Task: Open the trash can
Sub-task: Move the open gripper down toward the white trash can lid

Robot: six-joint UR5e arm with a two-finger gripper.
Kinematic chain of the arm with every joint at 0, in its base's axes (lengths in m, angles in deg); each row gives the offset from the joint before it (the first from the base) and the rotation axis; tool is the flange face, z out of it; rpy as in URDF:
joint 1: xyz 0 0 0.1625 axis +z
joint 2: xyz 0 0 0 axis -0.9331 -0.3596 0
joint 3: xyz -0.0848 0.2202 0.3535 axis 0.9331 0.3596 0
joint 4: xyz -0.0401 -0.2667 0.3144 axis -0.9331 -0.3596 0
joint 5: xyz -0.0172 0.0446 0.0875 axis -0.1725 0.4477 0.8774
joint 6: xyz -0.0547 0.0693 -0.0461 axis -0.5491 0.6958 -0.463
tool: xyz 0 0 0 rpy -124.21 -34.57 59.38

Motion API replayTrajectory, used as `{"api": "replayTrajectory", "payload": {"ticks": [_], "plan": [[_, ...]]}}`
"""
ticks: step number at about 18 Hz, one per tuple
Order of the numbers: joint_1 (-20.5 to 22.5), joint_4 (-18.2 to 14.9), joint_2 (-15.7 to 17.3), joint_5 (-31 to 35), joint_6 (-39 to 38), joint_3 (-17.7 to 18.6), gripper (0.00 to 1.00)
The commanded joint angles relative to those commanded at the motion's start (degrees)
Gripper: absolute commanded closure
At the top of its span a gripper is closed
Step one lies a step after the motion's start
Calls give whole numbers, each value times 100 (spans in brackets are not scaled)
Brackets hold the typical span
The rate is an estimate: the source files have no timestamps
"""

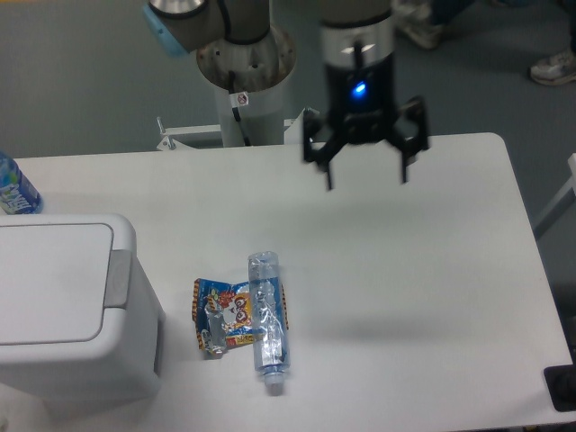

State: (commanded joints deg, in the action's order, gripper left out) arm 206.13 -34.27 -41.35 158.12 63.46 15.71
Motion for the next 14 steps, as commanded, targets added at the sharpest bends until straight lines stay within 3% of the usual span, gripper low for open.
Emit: {"api": "replayTrajectory", "payload": {"ticks": [5,14], "plan": [[-387,0,-326,0,-863,-440,0],[-853,88,-484,0,-1188,-493,0]]}}
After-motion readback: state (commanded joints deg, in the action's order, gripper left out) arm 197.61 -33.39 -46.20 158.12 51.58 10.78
